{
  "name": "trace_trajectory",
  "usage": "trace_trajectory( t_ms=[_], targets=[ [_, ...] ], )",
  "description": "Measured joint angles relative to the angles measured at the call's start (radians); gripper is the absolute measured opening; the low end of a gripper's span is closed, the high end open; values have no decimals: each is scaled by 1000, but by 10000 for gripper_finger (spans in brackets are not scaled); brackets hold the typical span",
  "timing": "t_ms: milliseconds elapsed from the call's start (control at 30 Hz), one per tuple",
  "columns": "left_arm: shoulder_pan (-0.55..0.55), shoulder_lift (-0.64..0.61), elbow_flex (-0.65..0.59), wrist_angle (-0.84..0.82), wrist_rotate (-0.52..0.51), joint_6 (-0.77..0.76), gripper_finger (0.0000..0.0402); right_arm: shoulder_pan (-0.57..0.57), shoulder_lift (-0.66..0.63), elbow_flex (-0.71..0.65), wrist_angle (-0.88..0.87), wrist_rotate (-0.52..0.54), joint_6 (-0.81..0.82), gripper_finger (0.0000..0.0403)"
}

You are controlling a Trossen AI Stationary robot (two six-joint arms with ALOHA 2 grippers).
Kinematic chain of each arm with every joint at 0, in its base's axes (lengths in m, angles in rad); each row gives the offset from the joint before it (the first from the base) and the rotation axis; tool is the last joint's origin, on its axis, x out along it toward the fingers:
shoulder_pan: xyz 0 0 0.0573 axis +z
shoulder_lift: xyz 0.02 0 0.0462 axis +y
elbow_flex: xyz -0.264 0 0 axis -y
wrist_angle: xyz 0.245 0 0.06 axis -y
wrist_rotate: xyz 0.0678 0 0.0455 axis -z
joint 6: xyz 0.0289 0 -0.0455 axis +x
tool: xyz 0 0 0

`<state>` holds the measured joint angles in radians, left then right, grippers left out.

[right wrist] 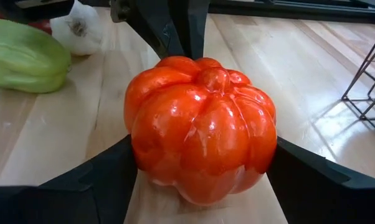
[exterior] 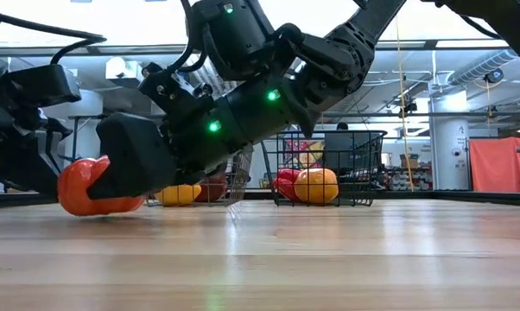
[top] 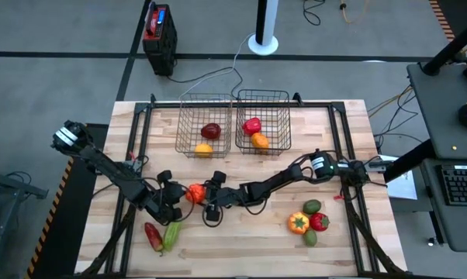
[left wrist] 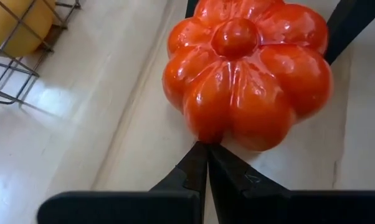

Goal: Sort produce into baskets
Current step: Put the orange pumpkin into the black wire basket

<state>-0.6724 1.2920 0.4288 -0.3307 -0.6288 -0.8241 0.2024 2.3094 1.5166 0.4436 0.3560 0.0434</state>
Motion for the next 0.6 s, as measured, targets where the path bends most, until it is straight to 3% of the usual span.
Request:
trace_trajectory(
  t_ms=[367,600],
  targets=[
    [-6,-22,164,-280,-61,11,0,5,-136,0,-245,-4,12,302],
    [-24,-45,246,-304,-106,109,0,7,-217,0,-419,5,16,302]
  ],
)
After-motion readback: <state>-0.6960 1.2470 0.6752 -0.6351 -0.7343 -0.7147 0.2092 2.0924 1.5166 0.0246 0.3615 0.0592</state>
